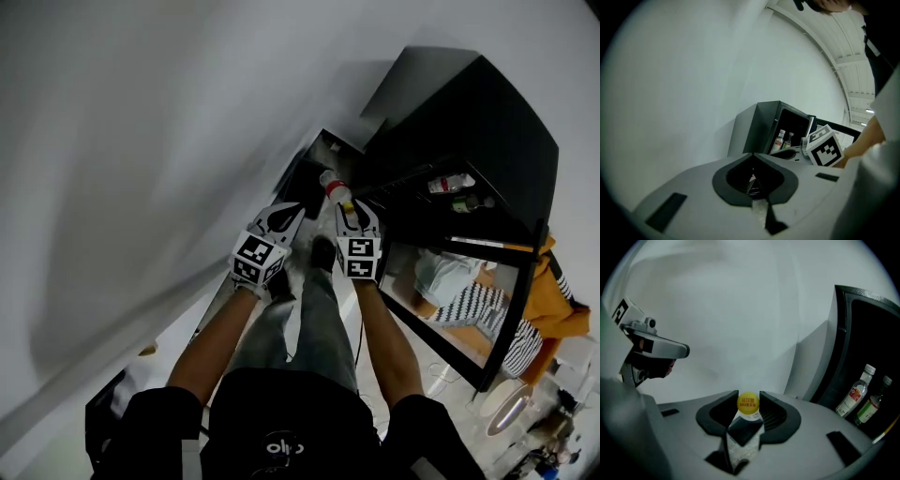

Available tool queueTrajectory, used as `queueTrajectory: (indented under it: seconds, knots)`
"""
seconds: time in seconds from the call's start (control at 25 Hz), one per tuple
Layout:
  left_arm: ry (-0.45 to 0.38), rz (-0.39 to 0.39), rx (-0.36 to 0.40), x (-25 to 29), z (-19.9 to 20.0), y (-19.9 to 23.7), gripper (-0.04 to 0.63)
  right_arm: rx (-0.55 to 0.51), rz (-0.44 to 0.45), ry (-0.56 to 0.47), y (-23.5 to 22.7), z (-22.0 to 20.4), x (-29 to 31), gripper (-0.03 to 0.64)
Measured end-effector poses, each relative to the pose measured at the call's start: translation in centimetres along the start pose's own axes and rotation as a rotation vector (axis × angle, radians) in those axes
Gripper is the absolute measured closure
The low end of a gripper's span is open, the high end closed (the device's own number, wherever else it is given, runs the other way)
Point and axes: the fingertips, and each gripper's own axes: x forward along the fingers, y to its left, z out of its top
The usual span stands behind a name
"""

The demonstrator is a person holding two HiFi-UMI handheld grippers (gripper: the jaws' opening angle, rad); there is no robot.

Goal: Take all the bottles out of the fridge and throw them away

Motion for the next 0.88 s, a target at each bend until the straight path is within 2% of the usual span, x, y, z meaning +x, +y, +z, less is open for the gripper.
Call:
queueTrajectory:
  seconds: [0.52, 0.88]
  knots:
    - [0.096, 0.047, -0.08, 2.5, -8.5, 4.9, 0.594, 0.009, 0.079, 0.135, 1.5, -9.9, 11.0, 0.471]
    - [0.157, 0.023, -0.076, 4.8, -14.5, 7.9, 0.594, 0.03, 0.09, 0.211, 3.2, -18.0, 18.2, 0.471]
